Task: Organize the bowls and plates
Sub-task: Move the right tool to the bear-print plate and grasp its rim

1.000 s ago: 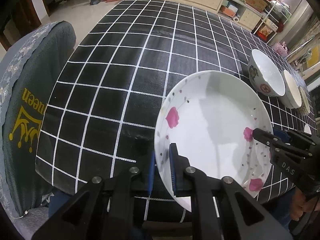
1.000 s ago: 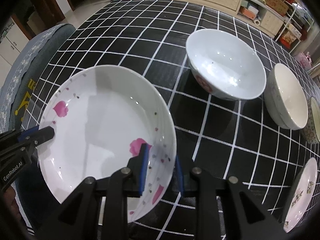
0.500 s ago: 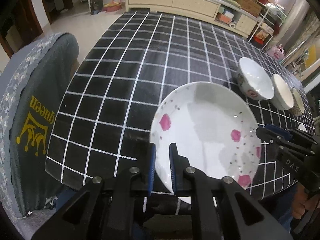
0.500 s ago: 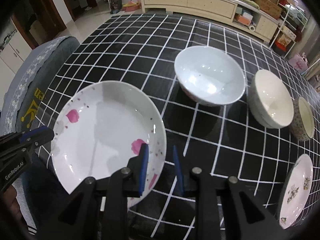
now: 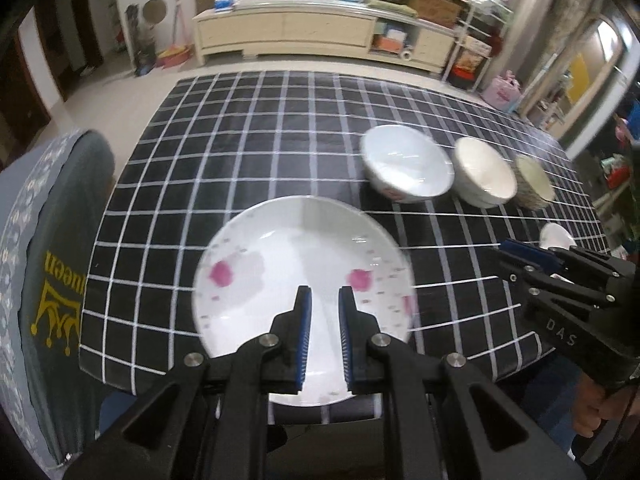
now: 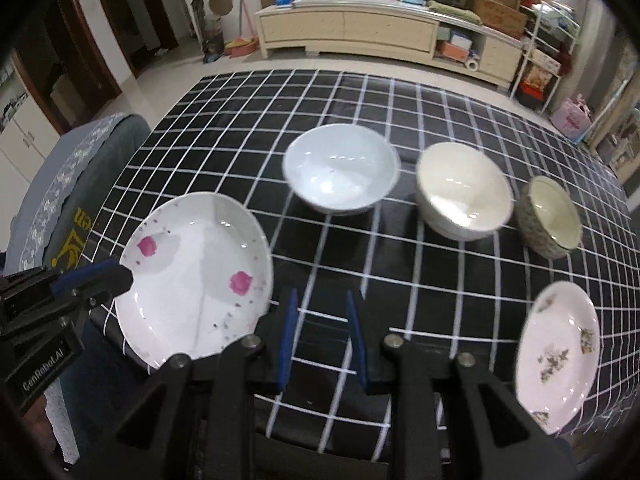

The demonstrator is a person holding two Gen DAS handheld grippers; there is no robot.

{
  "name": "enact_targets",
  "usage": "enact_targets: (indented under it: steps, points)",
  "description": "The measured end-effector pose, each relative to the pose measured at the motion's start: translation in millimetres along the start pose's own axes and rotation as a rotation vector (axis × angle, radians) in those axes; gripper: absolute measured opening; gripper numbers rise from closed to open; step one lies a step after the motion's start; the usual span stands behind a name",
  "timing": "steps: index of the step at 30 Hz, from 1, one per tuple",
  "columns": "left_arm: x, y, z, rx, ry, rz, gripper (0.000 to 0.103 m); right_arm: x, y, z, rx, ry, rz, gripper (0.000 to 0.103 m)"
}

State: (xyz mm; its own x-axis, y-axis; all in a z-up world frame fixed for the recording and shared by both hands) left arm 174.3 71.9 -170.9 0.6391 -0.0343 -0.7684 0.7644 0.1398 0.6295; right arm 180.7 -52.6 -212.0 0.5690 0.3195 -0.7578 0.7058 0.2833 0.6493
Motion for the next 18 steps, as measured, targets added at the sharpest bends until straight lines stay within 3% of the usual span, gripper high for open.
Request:
enact_targets:
  steps: [16, 18]
  points:
    - [0, 20, 111, 0.135, -0.136, 0.003, 0.012, -49, -16, 91, 0.132, -0.048, 0.041, 0.03]
    - [2, 20, 123, 0.146, -0.149, -0.003, 0.012, -54, -20, 104, 0.149, -0.06, 0.045, 0.037]
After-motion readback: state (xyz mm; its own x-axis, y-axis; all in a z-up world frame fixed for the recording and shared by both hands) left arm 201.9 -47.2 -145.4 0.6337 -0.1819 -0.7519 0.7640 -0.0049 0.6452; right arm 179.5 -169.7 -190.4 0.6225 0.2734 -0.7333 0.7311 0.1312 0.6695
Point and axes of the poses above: each gripper's, at about its wrist camera, not at the fingertips, and x roughly the way its jaws point, z to its right, y to its top, the point moved 4 cm from there along x, roughly the way its jaws point, and after that the axes turned 11 degrees about z, right-handed, at the moved point
